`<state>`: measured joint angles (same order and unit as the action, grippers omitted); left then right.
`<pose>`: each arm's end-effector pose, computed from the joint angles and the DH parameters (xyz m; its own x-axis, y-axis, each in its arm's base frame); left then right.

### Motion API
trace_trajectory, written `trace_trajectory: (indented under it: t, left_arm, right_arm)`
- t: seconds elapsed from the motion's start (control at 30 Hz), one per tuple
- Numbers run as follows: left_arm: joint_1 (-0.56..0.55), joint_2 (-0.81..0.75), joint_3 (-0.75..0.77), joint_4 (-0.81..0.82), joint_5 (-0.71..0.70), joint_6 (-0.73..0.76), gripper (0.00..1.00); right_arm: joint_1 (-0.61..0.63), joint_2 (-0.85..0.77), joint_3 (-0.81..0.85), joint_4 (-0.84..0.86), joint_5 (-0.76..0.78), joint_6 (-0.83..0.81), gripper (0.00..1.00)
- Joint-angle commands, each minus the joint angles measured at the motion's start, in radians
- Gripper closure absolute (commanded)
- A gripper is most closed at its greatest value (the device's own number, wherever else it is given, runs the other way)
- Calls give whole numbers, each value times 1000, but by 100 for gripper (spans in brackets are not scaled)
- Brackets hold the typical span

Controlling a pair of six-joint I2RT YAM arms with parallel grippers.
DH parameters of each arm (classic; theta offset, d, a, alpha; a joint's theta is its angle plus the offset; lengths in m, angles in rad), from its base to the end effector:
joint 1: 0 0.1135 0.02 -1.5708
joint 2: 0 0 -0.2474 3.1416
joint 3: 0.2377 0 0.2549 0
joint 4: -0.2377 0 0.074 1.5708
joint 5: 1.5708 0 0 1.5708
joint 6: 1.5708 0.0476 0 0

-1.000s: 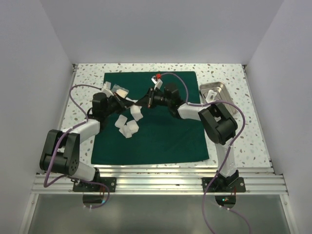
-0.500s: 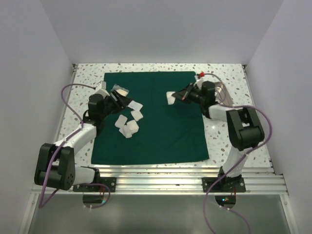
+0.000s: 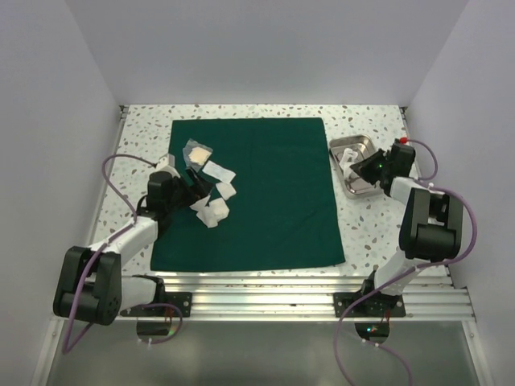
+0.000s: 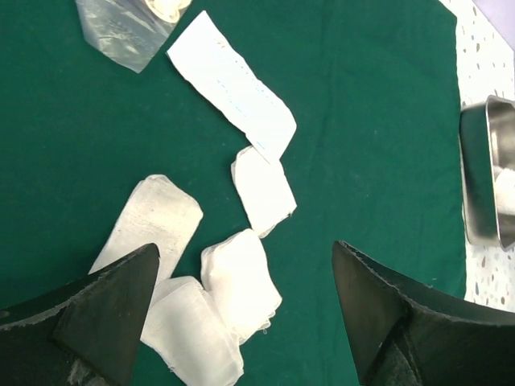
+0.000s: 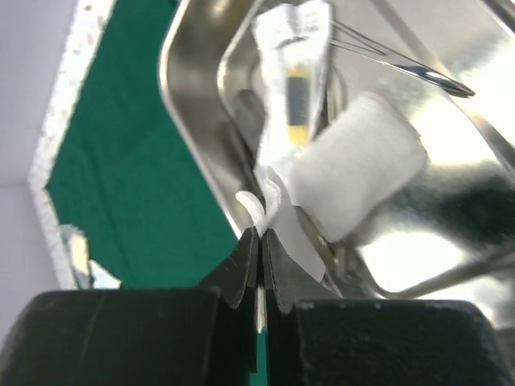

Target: Prepare the surgical pack

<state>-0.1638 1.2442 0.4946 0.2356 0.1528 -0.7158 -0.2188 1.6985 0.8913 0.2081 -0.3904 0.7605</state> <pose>0.2635 -0.0509 0.1634 -0.5576 -0.5652 -0.6080 -0.0980 0.7721 -0.6279 0.3589 -0.0613 0.1549 -0.4719 0.7579 -0.4504 0.3026 0.6191 0.7247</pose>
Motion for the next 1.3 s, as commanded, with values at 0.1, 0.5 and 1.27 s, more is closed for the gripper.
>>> trace_trajectory:
  t: [0.1, 0.5, 1.27]
  left_arm:
    - [6, -25, -24, -5, -81, 39, 8]
    - [4, 72, 5, -54, -183, 88, 15]
    - [-111, 149, 82, -124, -323, 107, 100]
  right_arm:
    - [9, -91, 8, -194, 261, -115, 98]
    - [19, -149, 66, -323, 387, -174, 33]
    - [324, -356, 135, -379, 293, -227, 35]
